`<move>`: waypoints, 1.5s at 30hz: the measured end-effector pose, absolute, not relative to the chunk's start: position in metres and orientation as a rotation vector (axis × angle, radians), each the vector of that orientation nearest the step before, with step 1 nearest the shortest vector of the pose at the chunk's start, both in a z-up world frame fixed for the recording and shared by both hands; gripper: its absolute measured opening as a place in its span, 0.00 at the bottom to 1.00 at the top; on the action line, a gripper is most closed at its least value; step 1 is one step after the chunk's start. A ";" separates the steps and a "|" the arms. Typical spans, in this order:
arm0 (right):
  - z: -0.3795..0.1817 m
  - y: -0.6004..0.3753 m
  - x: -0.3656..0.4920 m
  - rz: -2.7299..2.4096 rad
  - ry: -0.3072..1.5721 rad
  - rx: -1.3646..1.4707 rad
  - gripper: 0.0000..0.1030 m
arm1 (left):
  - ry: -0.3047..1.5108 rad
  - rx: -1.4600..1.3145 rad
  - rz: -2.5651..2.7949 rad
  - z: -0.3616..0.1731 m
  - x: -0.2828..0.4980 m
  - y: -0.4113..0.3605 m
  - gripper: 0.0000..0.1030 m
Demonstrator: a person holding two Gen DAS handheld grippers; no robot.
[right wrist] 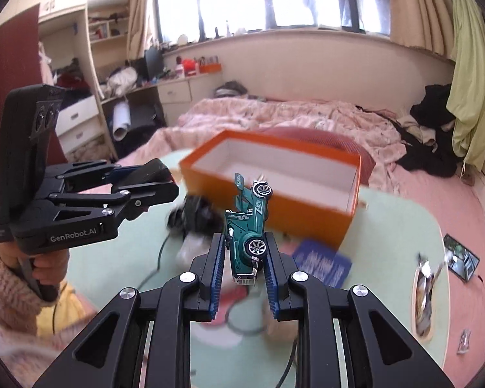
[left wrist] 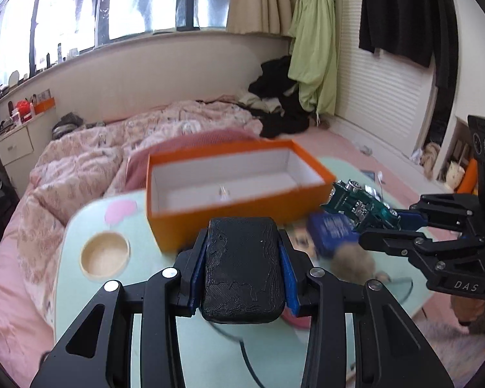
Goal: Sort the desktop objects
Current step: 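Carry the car and block into the box and open both grippers, then grasp the brown fur ball with the right gripper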
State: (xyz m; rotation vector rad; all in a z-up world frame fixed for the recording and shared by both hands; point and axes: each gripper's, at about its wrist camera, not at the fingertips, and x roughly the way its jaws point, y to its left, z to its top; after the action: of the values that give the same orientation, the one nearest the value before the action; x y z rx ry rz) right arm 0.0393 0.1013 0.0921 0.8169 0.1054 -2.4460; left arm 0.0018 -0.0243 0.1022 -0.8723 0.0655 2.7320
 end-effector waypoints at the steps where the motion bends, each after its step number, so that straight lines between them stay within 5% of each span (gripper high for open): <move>1: 0.097 0.100 0.027 -2.450 0.093 0.820 0.21 | 0.055 -0.866 2.731 0.107 -0.008 -0.025 0.39; 13: 0.083 0.086 -0.102 -2.473 0.058 1.014 0.22 | -0.033 -1.009 2.712 0.088 -0.127 -0.033 0.39; 18: 0.088 0.090 -0.116 -2.529 0.016 0.957 0.52 | -0.212 -1.053 2.689 0.082 -0.144 -0.050 0.52; 30: 0.108 0.127 -0.072 -2.582 -0.100 0.900 0.73 | -0.251 -0.952 2.767 0.103 -0.099 -0.072 0.59; 35: 0.102 0.132 -0.030 -2.547 -0.123 0.950 0.79 | -0.222 -0.971 2.738 0.101 -0.059 -0.061 0.69; 45: 0.045 0.114 0.052 -2.505 0.064 1.098 0.79 | -0.135 -1.135 2.697 0.048 0.015 -0.036 0.69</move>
State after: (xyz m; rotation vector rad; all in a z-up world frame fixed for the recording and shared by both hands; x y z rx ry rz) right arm 0.0518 0.1144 0.0454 1.0980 0.0640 -2.5053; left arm 0.0152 -0.0361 0.0481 -1.1353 -0.1354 2.6970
